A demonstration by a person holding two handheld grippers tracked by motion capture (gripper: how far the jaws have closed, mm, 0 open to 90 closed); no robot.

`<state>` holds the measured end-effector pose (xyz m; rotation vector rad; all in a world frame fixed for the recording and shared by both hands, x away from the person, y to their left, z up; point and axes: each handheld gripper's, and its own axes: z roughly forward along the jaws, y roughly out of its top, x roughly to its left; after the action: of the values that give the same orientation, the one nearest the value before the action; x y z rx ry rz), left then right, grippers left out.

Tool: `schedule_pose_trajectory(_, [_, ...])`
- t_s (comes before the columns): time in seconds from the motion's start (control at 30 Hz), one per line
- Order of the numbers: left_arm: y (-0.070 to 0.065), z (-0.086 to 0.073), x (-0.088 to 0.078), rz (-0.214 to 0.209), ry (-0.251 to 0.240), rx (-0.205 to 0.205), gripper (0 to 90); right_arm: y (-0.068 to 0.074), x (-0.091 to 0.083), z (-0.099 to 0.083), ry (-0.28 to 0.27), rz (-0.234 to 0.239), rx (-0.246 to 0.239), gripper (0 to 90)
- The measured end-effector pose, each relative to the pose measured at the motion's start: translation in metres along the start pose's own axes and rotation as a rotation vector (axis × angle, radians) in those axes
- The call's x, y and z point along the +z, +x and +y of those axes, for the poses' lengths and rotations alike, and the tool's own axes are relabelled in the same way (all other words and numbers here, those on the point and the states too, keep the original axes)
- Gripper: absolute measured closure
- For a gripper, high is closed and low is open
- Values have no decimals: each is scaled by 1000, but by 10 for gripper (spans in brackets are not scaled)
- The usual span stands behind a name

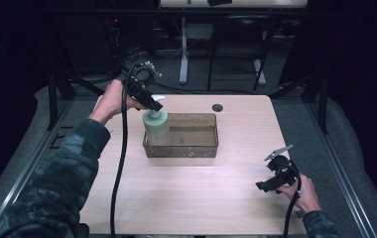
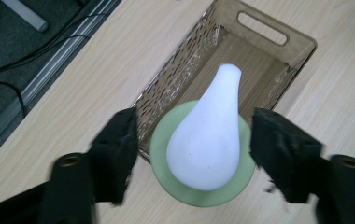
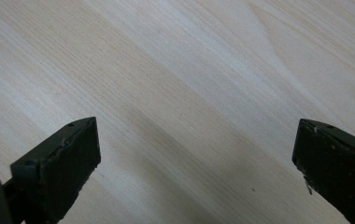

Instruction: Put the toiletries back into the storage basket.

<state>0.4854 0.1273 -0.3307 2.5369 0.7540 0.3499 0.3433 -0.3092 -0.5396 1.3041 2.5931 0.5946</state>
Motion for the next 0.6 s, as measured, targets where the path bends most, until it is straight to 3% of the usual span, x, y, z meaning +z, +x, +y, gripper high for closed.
schedule_pose_trajectory(0.13, [-1, -3, -8, 3, -49, -23, 167, 0, 0, 0, -1, 2, 4, 5])
schedule_pose_trajectory(0.33, [2, -15, -20, 11, -90, -70, 91, 0, 0, 0, 2, -3, -3, 4])
schedule_pose_trajectory(0.47, [-5, -26, -25, 10, -119, -83, 32, 0, -1, 0, -2, -3, -3, 4])
schedule_pose_trajectory(0.6, [-14, -41, -26, 18, -116, -87, 1, 2, -1, 1, -4, 6, 3, 3])
